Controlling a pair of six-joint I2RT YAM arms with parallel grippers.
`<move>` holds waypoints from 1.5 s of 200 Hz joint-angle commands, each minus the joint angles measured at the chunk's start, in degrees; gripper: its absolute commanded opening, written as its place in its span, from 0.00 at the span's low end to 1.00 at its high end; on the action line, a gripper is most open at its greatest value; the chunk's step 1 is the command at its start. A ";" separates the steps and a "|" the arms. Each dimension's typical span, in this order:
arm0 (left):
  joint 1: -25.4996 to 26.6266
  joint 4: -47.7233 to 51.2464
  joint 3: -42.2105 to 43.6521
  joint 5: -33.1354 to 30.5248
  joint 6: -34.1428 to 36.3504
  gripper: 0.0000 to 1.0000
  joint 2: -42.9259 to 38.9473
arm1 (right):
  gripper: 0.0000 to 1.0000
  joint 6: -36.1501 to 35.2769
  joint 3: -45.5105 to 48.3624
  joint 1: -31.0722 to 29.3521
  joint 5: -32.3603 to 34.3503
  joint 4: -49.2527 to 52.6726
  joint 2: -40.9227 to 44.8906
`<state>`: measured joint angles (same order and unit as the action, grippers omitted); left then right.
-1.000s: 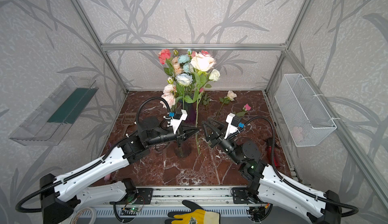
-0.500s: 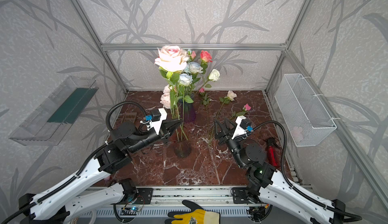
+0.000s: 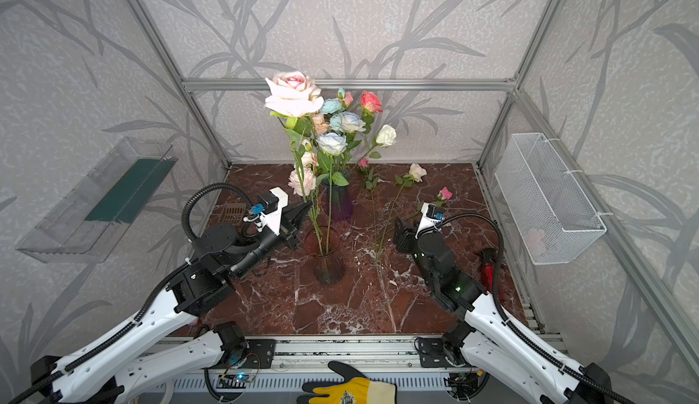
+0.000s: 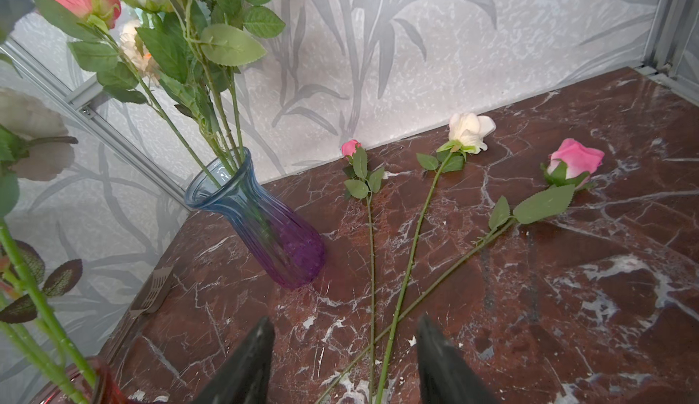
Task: Arrange the flowers into the vase
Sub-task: 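Lower the white rose into the pink vase with left gripper while right gripper withdraws, then open the left gripper and draw it back while the right gripper reaches to the pile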
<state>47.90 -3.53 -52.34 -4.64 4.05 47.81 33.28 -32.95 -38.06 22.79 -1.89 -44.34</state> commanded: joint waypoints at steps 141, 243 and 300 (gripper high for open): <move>-0.19 6.42 5.13 -4.74 -15.33 0.00 2.18 | 0.60 2.14 0.47 4.73 -5.60 -0.66 -0.07; -0.25 8.91 7.67 -1.88 -17.68 0.23 -1.06 | 0.60 2.26 -0.14 5.18 -6.62 -0.13 -0.40; -0.24 12.01 9.40 -7.97 -17.48 0.36 -11.18 | 0.60 -2.32 -6.44 9.23 -11.95 6.88 -9.03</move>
<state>47.83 6.52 -44.77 -7.77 -12.62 41.50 33.82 -34.46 -31.86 15.62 0.34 -47.99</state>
